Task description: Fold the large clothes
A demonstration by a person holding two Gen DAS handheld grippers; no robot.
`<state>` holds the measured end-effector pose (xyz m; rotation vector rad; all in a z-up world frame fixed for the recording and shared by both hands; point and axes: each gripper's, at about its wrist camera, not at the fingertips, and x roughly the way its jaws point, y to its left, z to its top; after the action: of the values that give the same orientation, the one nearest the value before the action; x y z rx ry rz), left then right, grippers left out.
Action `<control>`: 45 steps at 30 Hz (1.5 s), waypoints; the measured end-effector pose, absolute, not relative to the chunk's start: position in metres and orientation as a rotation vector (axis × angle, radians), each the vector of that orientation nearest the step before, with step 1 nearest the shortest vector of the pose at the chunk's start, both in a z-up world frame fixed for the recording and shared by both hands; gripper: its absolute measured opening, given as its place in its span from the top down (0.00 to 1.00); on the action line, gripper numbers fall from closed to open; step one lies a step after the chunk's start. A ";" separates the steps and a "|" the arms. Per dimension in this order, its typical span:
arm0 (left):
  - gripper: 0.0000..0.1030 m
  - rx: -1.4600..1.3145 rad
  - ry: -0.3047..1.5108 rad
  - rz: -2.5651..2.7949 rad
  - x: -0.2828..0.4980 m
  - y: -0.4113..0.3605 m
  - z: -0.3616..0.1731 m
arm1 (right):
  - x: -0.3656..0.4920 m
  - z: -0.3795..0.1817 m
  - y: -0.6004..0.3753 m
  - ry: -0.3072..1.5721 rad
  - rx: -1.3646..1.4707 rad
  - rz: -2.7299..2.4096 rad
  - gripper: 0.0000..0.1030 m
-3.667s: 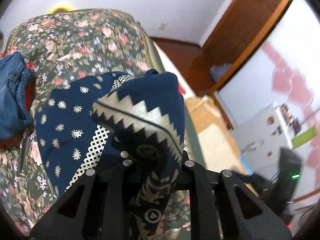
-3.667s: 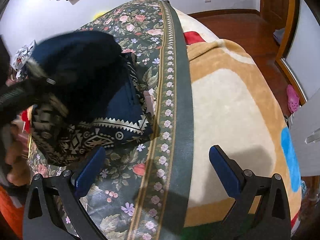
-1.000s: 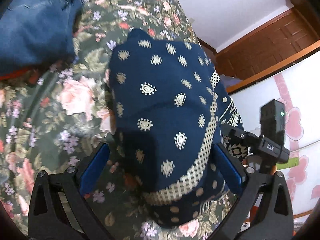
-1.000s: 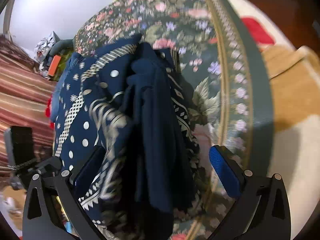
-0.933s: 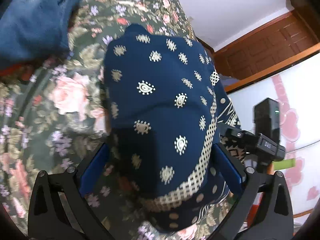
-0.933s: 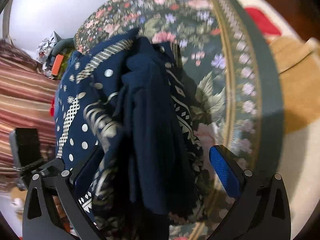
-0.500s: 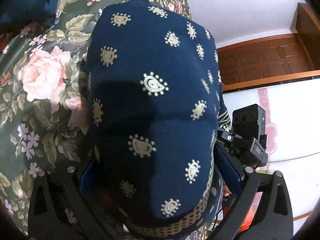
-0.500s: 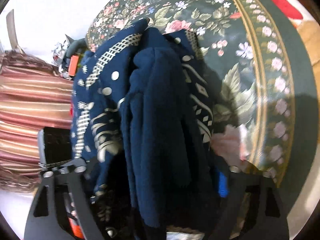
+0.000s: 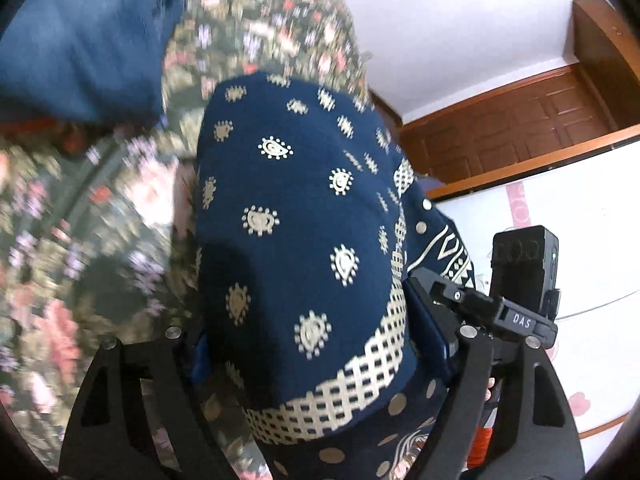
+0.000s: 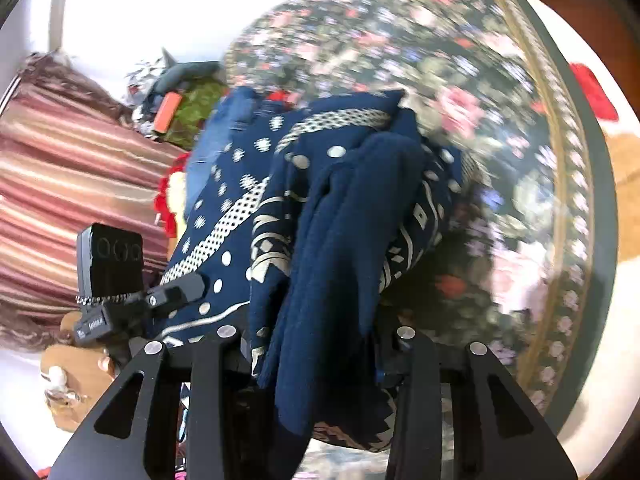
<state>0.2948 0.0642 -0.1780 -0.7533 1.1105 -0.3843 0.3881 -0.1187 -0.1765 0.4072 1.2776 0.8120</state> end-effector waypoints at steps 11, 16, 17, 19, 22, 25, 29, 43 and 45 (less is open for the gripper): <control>0.22 -0.655 0.875 -0.399 0.281 0.146 -0.065 | 0.393 -0.088 -0.056 1.056 0.341 0.877 0.67; 0.22 -0.623 0.804 -0.378 0.293 0.190 -0.028 | 0.412 -0.059 -0.007 0.965 0.311 0.916 0.67; 0.22 -0.614 0.793 -0.369 0.298 0.196 -0.026 | 0.413 -0.056 -0.002 0.956 0.311 0.923 0.67; 0.22 -0.592 0.773 -0.348 0.307 0.211 -0.016 | 0.426 -0.052 0.021 0.937 0.316 0.945 0.67; 0.22 -0.557 0.765 -0.317 0.331 0.238 -0.016 | 0.442 -0.054 0.047 0.920 0.317 0.963 0.67; 0.22 -0.515 0.774 -0.269 0.352 0.264 -0.023 | 0.459 -0.068 0.078 0.930 0.309 0.970 0.67; 0.22 -0.465 0.820 -0.180 0.379 0.292 -0.053 | 0.481 -0.101 0.118 0.971 0.289 0.965 0.67; 0.00 -0.466 1.028 -0.044 0.409 0.319 -0.190 | 0.510 -0.219 0.122 1.270 0.336 0.878 0.50; 0.00 -0.430 1.023 -0.010 0.402 0.312 -0.183 | 0.497 -0.208 0.115 1.236 0.272 0.843 0.46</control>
<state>0.4021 0.3115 -0.1827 -0.4305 1.0226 -0.0100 0.4967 0.1154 -0.2080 0.2718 1.2359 0.8428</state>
